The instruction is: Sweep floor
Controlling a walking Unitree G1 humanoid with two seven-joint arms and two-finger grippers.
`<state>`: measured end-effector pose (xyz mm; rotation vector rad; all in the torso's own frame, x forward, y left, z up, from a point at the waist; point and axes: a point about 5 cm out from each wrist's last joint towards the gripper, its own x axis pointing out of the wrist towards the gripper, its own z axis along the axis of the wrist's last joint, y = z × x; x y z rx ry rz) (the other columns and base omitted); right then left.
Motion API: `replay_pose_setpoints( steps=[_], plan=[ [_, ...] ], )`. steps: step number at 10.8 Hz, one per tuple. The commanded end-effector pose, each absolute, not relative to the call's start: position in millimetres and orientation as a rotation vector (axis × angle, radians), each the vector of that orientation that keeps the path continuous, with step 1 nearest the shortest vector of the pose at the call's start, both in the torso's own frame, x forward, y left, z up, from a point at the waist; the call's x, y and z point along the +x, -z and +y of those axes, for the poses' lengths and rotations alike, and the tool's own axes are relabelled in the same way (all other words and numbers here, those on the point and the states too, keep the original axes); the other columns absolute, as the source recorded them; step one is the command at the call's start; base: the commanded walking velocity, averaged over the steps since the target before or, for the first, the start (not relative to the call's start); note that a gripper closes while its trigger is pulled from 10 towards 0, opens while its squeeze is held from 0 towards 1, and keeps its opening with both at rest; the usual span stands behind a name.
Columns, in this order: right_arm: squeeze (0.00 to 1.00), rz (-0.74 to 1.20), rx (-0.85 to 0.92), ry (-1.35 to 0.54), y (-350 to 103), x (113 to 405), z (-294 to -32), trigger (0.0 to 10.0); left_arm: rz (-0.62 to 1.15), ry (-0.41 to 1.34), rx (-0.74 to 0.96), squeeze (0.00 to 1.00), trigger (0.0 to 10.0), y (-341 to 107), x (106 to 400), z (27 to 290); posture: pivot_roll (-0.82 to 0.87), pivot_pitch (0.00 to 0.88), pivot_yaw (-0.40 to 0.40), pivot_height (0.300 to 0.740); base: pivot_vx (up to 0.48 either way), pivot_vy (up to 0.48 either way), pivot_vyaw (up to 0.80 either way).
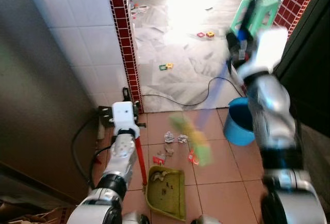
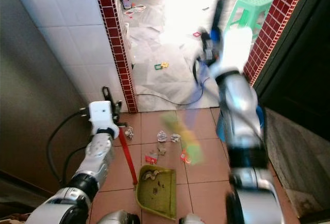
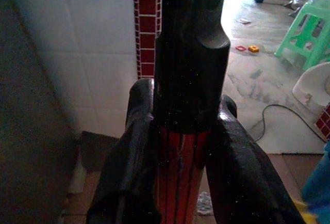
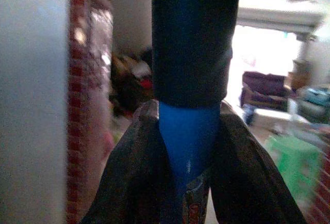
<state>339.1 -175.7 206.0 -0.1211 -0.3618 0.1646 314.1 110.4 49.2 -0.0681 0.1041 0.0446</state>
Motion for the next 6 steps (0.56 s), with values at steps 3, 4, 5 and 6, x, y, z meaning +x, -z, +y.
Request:
replay_pose_setpoints(
  steps=[3, 4, 5, 6],
  plan=[
    [0.0, -0.35, -0.182, -0.005, -176.8, 321.7, -176.1, 10.0, -0.057, -0.067, -0.071, 0.0, 10.0, -81.1, 314.2, 130.3, -0.11, 0.0, 0.085, 0.74, 0.0, 0.0, 0.0],
    [0.0, -0.368, -0.208, 0.018, -181.4, 325.4, -174.3, 10.0, -0.083, -0.104, -0.065, 0.0, 10.0, -89.4, 313.2, 138.3, -0.1, 0.0, 0.084, 0.74, 0.0, 0.0, 0.0],
    [0.0, -0.379, -0.232, 0.012, -186.3, 330.7, -171.8, 10.0, -0.106, -0.134, -0.097, 0.0, 10.0, -100.9, 313.5, 143.7, -0.11, 0.0, 0.073, 0.74, 0.0, 0.0, 0.0],
    [0.0, -0.321, -0.227, 0.014, -180.0, 339.1, -174.2, 10.0, -0.126, -0.103, -0.097, 0.0, 10.0, -111.3, 316.0, 142.8, -0.11, 0.0, 0.069, 0.74, 0.0, 0.0, 0.0]
  ],
)
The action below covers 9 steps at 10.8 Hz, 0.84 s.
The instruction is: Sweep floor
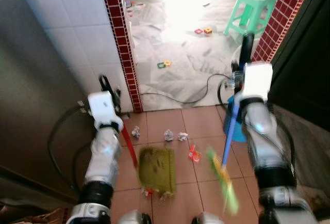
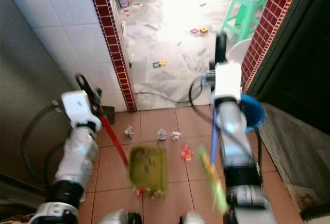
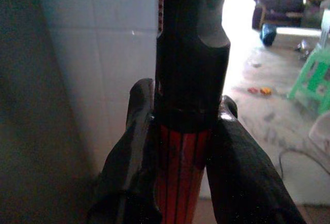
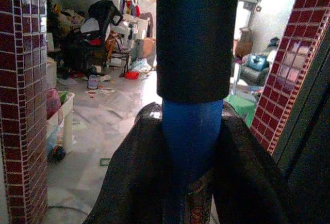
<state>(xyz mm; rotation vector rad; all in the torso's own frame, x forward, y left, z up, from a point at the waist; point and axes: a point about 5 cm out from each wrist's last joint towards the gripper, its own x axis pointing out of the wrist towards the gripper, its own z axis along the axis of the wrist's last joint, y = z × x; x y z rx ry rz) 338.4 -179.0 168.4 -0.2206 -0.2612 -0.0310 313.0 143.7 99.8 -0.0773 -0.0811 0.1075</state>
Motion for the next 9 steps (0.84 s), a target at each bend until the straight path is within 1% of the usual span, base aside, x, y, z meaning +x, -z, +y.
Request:
replay_pose_setpoints(
  steps=[1, 2, 3, 4, 5, 6, 8, 9],
  plan=[
    [0.0, -0.291, -0.24, 0.002, -175.9, 343.3, -174.4, 10.0, -0.13, -0.079, -0.089, 0.0, 10.0, -115.6, 318.6, 141.2, -0.11, 0.0, 0.072, 0.74, 0.0, 0.0, 0.0],
    [0.0, -0.257, -0.317, 0.011, -172.3, 350.5, -176.3, 10.0, -0.13, -0.052, -0.086, 0.0, 10.0, -119.0, 320.6, 140.9, -0.12, 0.0, 0.081, 0.74, 0.0, 0.0, 0.0],
    [0.0, -0.21, -0.365, 0.028, -169.1, 356.2, -180.5, 10.0, -0.091, -0.024, -0.103, 0.0, 10.0, -114.5, 318.1, 137.8, -0.12, 0.0, 0.085, 0.74, 0.0, 0.0, 0.0],
    [0.0, -0.185, -0.409, -0.016, -168.6, 361.2, -180.9, 10.0, -0.025, -0.034, -0.142, 0.0, 10.0, -107.0, 315.9, 140.5, -0.13, 0.0, 0.089, 0.74, 0.0, 0.0, 0.0],
    [0.0, -0.155, -0.447, -0.106, -160.0, 359.6, -175.7, 10.0, 0.024, -0.009, -0.148, 0.0, 10.0, -100.6, 314.2, 142.6, -0.14, 0.0, 0.086, 0.74, 0.0, 0.0, 0.0],
    [0.0, -0.139, -0.437, -0.162, -145.5, 351.6, -167.1, 10.0, 0.043, 0.026, -0.122, 0.0, 10.0, -93.0, 307.4, 140.7, -0.13, 0.0, 0.071, 0.74, 0.0, 0.0, 0.0],
    [0.0, -0.189, -0.352, -0.134, -140.5, 344.9, -152.4, 10.0, 0.056, 0.024, -0.12, 0.0, 10.0, -85.6, 297.5, 135.1, -0.12, 0.0, 0.065, 0.74, 0.0, 0.0, 0.0],
    [0.0, -0.16, -0.158, -0.089, -137.3, 339.7, -138.5, 10.0, -0.03, 0.01, -0.103, 0.0, 10.0, -95.5, 291.4, 133.9, -0.12, 0.0, 0.074, 0.74, 0.0, 0.0, 0.0]
  ],
)
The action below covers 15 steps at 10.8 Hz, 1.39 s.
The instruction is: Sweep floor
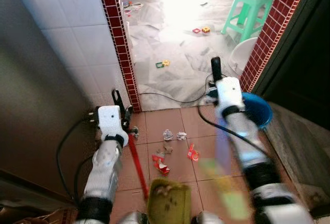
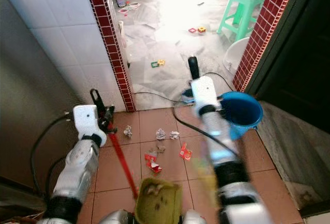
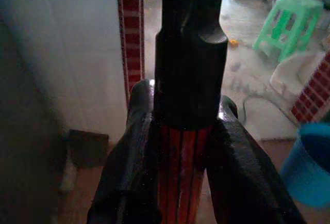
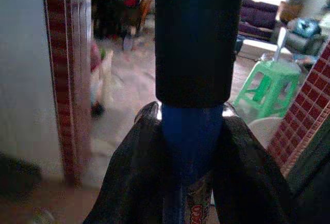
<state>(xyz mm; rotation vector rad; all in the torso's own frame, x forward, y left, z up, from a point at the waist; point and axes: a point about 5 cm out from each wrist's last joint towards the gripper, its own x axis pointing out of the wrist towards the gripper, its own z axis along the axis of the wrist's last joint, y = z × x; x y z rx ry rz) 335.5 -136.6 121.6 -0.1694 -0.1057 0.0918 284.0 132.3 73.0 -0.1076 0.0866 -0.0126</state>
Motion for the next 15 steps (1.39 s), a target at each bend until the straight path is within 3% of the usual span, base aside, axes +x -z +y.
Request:
replay_pose_setpoints(
  steps=[1, 3, 6, 9, 15],
  plan=[
    [0.0, -0.219, -0.136, -0.05, -146.1, 336.8, -136.6, 10.0, -0.065, -0.005, -0.106, 0.0, 10.0, -101.4, 287.4, 135.2, -0.12, 0.0, 0.074, 0.74, 0.0, 0.0, 0.0],
    [0.0, -0.254, -0.064, 0.005, -149.7, 331.1, -144.5, 10.0, -0.079, -0.101, -0.125, 0.0, 10.0, -102.3, 278.9, 146.7, -0.11, 0.0, 0.06, 0.74, 0.0, 0.0, 0.0],
    [0.0, -0.243, -0.08, 0.029, -149.5, 329.2, -154.1, 10.0, -0.106, -0.063, -0.119, 0.0, 10.0, -114.1, 286.8, 143.5, -0.11, 0.0, 0.067, 0.74, 0.0, 0.0, 0.0],
    [0.0, -0.244, -0.078, 0.046, -148.8, 326.3, -156.5, 10.0, -0.085, -0.055, -0.14, 0.0, 10.0, -110.2, 284.5, 136.0, -0.11, 0.0, 0.072, 0.74, 0.0, 0.0, -0.8],
    [0.0, -0.229, -0.101, 0.046, -149.0, 330.0, -158.4, 10.0, -0.074, -0.067, -0.15, 0.0, 10.0, -110.5, 286.9, 134.2, -0.11, 0.0, 0.063, 0.74, 0.0, -0.255, 0.0]
  ],
)
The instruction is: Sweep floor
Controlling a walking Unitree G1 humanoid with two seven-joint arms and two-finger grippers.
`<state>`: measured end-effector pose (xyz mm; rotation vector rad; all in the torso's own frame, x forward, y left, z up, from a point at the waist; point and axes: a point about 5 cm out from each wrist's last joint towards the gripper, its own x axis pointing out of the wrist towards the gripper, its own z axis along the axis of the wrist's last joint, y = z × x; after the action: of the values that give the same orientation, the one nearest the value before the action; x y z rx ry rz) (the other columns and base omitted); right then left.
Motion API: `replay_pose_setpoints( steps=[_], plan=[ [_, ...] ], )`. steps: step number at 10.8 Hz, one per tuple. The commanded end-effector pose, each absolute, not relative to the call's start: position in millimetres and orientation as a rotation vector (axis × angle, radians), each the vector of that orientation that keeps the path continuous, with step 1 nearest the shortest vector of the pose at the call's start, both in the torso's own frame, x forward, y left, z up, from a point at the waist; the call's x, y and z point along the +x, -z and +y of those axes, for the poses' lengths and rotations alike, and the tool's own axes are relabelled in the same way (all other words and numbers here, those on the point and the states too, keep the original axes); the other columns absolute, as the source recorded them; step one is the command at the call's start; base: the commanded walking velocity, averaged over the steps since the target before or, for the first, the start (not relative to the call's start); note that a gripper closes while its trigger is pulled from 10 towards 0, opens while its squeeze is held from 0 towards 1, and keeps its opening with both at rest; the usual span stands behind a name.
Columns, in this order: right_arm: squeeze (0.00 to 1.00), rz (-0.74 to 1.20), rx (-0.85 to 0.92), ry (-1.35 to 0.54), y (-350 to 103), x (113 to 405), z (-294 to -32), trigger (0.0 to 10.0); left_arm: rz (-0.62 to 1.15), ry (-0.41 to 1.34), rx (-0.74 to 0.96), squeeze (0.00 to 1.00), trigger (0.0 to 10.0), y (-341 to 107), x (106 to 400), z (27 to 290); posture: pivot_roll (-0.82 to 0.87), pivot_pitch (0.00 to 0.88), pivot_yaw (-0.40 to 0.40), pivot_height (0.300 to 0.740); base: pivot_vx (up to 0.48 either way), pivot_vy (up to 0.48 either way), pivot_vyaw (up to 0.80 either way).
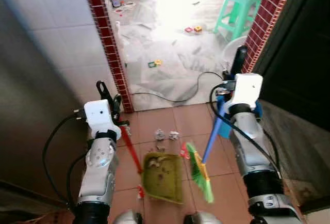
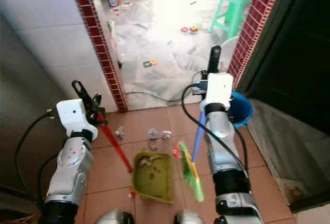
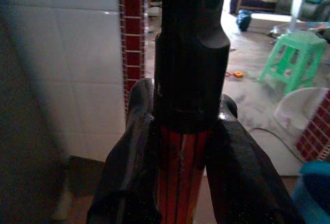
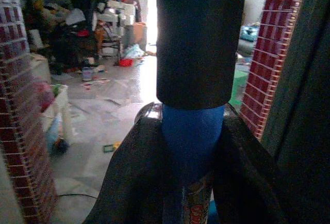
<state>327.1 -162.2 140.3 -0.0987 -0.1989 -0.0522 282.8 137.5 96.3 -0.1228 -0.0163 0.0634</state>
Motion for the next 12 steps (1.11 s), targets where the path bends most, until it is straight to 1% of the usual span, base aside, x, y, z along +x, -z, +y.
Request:
replay_pose_setpoints(
  steps=[1, 5, 8, 12],
  plan=[
    [0.0, -0.229, -0.111, 0.042, -148.9, 329.6, -158.0, 10.0, -0.072, -0.066, -0.153, 0.0, 10.0, -109.9, 286.8, 133.2, -0.11, 0.0, 0.062, 0.74, 0.0, -0.281, 0.0],
    [0.0, -0.219, -0.127, 0.036, -147.1, 330.4, -159.0, 10.0, -0.068, -0.065, -0.158, 0.0, 10.0, -109.1, 288.1, 130.6, -0.11, 0.0, 0.052, 0.74, 0.0, -0.283, 0.0],
    [0.0, -0.21, -0.127, 0.015, -144.1, 330.1, -152.7, 10.0, -0.068, -0.061, -0.154, 0.0, 10.0, -109.5, 287.8, 129.5, -0.1, 0.0, 0.05, 0.74, 0.0, -0.284, 0.0],
    [0.0, -0.204, -0.141, 0.006, -145.3, 334.8, -155.7, 10.0, -0.071, -0.081, -0.172, 0.0, 10.0, -107.8, 287.4, 128.2, -0.1, 0.0, 0.033, 0.74, 0.0, 0.0, 0.0]
  ],
)
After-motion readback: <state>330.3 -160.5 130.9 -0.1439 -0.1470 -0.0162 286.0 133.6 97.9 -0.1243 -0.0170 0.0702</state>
